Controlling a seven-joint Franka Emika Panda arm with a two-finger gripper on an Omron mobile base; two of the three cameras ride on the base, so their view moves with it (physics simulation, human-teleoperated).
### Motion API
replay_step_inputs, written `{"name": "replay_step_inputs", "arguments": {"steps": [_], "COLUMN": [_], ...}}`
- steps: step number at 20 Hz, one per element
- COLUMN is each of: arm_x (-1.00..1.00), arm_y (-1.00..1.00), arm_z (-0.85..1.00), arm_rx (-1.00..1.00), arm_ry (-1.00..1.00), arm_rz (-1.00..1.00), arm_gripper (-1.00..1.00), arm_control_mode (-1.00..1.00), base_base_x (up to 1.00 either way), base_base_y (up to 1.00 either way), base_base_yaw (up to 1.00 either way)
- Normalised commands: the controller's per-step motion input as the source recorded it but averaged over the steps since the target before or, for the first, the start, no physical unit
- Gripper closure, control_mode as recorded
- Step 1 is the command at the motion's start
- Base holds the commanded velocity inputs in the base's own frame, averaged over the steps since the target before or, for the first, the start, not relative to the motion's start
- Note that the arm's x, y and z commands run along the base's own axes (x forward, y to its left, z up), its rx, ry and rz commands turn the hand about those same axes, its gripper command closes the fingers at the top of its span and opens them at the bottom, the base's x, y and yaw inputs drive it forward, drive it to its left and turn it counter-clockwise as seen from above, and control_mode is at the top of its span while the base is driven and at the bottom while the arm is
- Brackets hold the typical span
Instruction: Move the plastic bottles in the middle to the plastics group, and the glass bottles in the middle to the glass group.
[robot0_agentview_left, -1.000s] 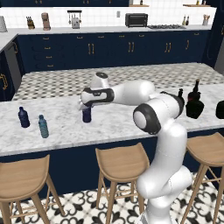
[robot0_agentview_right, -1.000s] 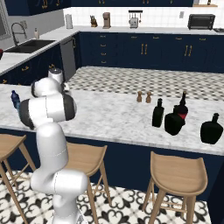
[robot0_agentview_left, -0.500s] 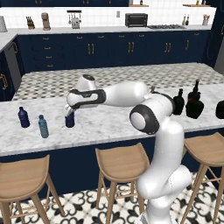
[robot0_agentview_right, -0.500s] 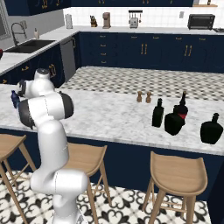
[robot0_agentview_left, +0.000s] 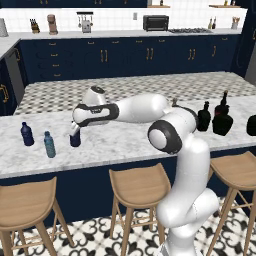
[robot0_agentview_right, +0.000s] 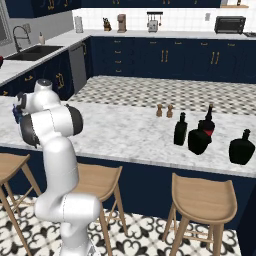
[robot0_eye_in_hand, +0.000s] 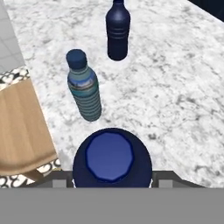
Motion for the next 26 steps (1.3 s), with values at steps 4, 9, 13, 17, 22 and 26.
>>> {"name": "replay_step_inputs", "arguments": {"steps": [4, 9, 13, 17, 22, 26], "arm_x": [0.00, 0.13, 0.20, 0.04, 0.00, 0.01], "arm_y": [0.21, 0.29, 0.19, 0.03, 0.07, 0.18], "arm_z": [-0.03, -0.02, -0.11, -0.13, -0.18, -0.29], "arm_rx": [0.00, 0.00, 0.00, 0.00, 0.00, 0.00], "arm_ry": [0.00, 0.01, 0.00, 0.00, 0.00, 0.00], "arm_rz": [0.06, 0.16, 0.17, 0.11, 0.06, 0.07], "arm_gripper": [1.00, 1.00, 1.00, 1.00, 1.00, 1.00], "arm_control_mode": [-1.00, -1.00, -1.00, -1.00, -1.00, -1.00], "base_base_x": [0.00, 0.00, 0.00, 0.00, 0.00, 0.00], "base_base_y": [0.00, 0.00, 0.00, 0.00, 0.00, 0.00], "base_base_yaw": [0.00, 0.00, 0.00, 0.00, 0.00, 0.00]}}
